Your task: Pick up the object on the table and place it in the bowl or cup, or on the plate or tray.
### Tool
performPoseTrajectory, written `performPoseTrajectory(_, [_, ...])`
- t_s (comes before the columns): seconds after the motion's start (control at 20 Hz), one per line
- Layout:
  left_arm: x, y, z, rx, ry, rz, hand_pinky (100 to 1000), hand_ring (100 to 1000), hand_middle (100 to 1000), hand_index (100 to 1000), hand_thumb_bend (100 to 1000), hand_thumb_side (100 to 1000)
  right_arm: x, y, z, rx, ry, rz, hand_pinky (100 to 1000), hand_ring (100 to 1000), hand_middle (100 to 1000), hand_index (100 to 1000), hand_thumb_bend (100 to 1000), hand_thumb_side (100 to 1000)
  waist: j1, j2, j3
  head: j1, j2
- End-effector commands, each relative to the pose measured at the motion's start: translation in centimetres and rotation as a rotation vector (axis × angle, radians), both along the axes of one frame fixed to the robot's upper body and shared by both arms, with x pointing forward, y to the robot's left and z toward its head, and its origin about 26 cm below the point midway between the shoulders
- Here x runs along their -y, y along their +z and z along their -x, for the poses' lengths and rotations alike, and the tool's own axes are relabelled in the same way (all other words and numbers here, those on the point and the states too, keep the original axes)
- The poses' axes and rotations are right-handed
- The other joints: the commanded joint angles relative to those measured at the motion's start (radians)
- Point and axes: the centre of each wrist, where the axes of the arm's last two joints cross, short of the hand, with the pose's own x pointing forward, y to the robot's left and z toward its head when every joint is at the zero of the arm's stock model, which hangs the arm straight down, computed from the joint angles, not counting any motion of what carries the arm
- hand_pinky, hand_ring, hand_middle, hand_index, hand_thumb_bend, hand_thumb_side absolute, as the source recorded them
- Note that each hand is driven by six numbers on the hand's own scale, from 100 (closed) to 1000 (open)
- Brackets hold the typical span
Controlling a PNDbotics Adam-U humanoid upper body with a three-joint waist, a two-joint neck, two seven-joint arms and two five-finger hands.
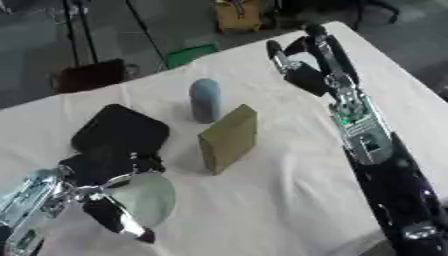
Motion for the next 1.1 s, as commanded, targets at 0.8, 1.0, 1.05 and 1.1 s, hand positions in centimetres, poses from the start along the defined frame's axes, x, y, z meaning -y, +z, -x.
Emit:
performPoseTrajectory(0.8, [-0.5, -0.5, -0.4, 0.021, 0.018, -0.043, 810, 773, 851, 915, 959, 680, -0.1, 1.4, -0.1, 0.038, 0.006, 0.016, 693, 568, 804, 861, 315, 549, -0.012, -0.011, -0.003, -0.001, -0.013])
performPoseTrajectory(1.0, [-0.7, -0.5, -0.5, 0.019, 0.043, -0.036, 739, 689, 801, 907, 635, 515, 0.0, 1.4, -0.1, 0.039, 0.005, 0.015, 693, 568, 803, 861, 315, 549, -0.012, -0.010, -0.001, -0.002, -0.013])
performPoseTrajectory(1.05, [-0.7, -0.4, -0.5, 0.018, 0.051, -0.031, 725, 664, 781, 905, 537, 477, 0.0, 1.4, -0.1, 0.039, 0.004, 0.015, 693, 568, 803, 861, 316, 549, -0.013, -0.010, -0.001, -0.002, -0.014])
performPoseTrajectory(1.1, [-0.8, -0.3, -0.5, 0.017, 0.058, -0.026, 725, 664, 781, 905, 537, 477, 0.0, 1.4, -0.1, 0.040, 0.004, 0.015, 693, 568, 803, 861, 316, 549, -0.013, -0.010, -0.001, -0.002, -0.014])
